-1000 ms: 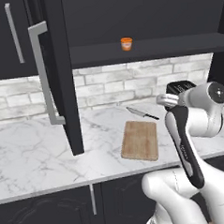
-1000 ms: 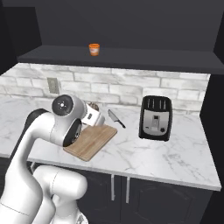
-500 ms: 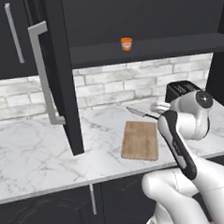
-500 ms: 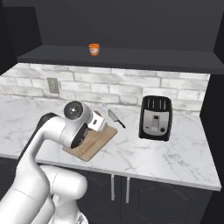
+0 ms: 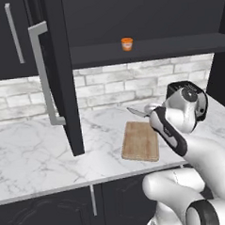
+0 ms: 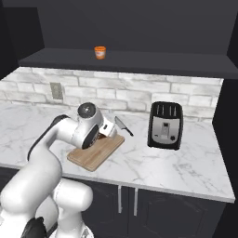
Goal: Pick the bread, place it on the cutting board, pick the jam, place it on the counter, and close the cabinet.
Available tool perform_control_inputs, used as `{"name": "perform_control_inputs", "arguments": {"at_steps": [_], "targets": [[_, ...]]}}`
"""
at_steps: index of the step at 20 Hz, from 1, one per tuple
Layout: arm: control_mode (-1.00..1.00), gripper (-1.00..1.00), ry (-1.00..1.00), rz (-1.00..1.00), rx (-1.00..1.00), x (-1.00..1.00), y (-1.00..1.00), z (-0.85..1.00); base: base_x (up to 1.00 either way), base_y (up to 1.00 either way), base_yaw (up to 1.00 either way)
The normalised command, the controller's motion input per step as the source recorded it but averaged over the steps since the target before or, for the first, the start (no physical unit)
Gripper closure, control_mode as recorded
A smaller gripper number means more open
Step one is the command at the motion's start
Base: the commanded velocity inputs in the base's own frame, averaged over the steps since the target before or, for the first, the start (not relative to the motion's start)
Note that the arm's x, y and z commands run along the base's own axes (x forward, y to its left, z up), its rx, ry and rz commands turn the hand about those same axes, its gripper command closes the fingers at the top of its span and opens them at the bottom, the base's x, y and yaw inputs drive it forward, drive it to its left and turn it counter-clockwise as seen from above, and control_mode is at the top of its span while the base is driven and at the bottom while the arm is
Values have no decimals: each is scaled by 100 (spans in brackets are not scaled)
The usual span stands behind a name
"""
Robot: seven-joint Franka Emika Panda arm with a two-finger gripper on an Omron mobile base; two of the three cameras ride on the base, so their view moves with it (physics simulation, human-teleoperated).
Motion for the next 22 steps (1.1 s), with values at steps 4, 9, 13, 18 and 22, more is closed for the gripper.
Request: {"name": "perform_control_inputs", "arguments": {"at_steps": [4, 9, 13, 18, 22], "targets": [[-100, 100, 10, 1, 0, 33, 0, -43, 0, 0, 0], [-100, 100, 3, 0, 0, 23, 2, -31, 0, 0, 0], [-100, 100, 0, 0, 0, 13, 6, -23, 0, 0, 0], [-100, 100, 0, 0, 0, 17, 10, -30, 0, 0, 0], [-100, 100, 0, 0, 0, 19, 4, -25, 0, 0, 0]]}}
